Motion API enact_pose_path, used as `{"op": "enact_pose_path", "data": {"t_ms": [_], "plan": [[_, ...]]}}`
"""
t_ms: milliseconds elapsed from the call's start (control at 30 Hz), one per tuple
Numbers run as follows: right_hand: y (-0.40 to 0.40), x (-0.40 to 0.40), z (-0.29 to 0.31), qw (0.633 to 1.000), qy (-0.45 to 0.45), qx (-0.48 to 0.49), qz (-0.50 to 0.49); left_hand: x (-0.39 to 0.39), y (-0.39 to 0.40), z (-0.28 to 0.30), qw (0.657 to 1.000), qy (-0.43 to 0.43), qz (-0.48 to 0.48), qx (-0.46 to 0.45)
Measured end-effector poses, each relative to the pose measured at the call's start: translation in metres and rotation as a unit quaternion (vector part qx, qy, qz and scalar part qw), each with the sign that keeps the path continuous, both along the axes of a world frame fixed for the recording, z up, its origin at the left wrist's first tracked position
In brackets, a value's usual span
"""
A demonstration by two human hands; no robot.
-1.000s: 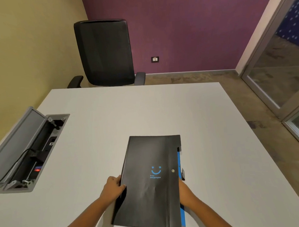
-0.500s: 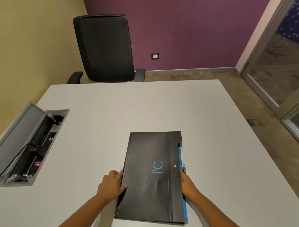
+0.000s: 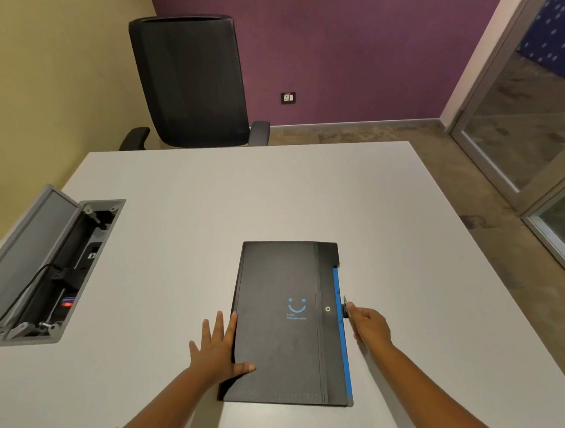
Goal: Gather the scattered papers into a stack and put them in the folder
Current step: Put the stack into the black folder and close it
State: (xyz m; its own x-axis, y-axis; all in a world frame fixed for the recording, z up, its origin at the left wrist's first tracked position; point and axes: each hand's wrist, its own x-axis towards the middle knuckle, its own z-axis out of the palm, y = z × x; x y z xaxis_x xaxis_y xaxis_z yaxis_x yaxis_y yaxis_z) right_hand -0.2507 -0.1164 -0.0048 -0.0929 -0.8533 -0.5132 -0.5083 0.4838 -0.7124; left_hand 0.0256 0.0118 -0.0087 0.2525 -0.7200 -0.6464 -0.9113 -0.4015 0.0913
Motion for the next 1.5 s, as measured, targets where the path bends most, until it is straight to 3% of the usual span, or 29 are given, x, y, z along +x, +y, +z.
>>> {"op": "enact_pose_path", "data": {"t_ms": [433,567,967,1333,1500], "plan": [[-0.021,0.013,-0.016,0.992,0.104,0.039,0.053,-0.002,-0.003,0.003,1.000,-0.001,-0.007,0.024],[-0.016,0.014,-0.018,0.991,0.113,0.030,0.058,-0.003,-0.003,0.004,1.000,-0.007,-0.009,0.026],[-0.032,0.021,-0.012,0.985,0.115,0.121,0.040,-0.004,-0.002,0.001,0.999,-0.014,-0.009,0.028],[-0.040,0.031,0.001,0.958,0.209,0.137,0.142,-0.002,-0.003,-0.011,1.000,-0.007,-0.001,0.031],[-0.041,0.031,0.008,0.962,0.177,0.161,0.132,-0.002,-0.004,-0.014,1.000,-0.003,0.002,0.029]]}}
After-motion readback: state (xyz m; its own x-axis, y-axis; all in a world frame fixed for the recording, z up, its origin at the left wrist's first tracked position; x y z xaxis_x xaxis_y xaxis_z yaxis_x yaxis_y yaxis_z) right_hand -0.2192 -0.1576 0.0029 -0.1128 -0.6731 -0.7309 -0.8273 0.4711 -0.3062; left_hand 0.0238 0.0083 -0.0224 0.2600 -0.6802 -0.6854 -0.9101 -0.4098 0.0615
